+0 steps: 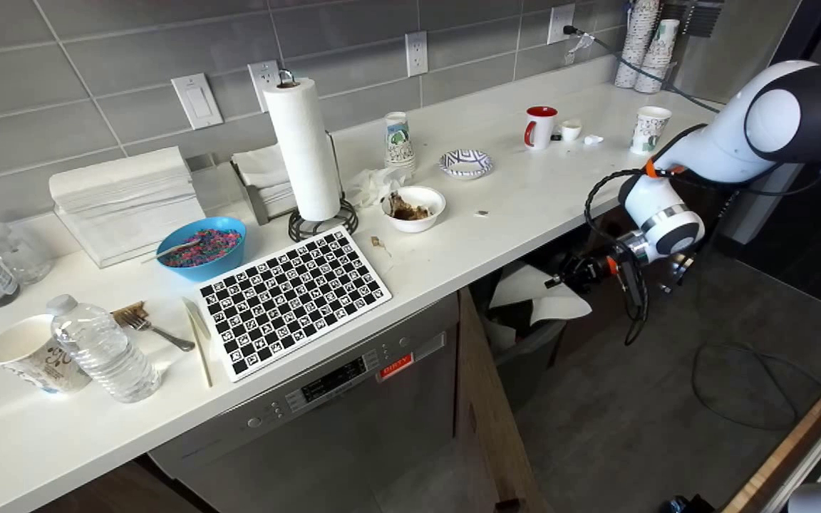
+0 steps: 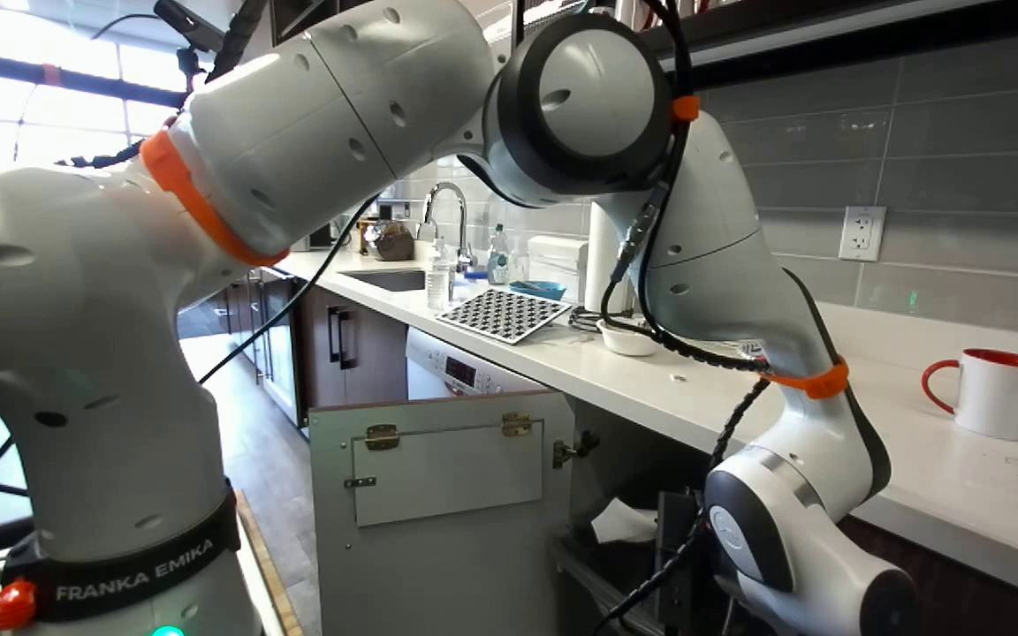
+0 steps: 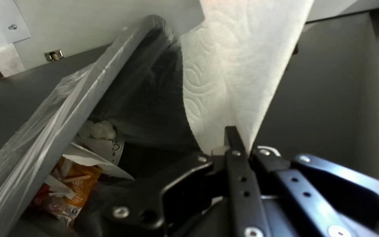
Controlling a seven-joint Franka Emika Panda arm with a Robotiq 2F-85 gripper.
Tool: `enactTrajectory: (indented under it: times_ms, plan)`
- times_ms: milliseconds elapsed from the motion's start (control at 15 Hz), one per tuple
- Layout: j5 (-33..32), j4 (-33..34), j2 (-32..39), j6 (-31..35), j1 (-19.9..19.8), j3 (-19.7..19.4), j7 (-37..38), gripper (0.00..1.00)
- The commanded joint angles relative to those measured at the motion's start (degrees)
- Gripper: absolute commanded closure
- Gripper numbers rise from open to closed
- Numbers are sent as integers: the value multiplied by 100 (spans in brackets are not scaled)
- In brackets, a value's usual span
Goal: Put the paper inside the rubbish bin
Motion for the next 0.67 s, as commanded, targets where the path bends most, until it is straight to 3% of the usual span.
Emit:
enactTrajectory:
  times_ms: [0, 467, 600]
  plan:
    - [656, 181, 222, 253, 142, -106, 228, 100]
    - [1883, 265, 362, 599, 312, -177, 330, 100]
    - [2102, 266, 377, 645, 395, -228, 378, 73]
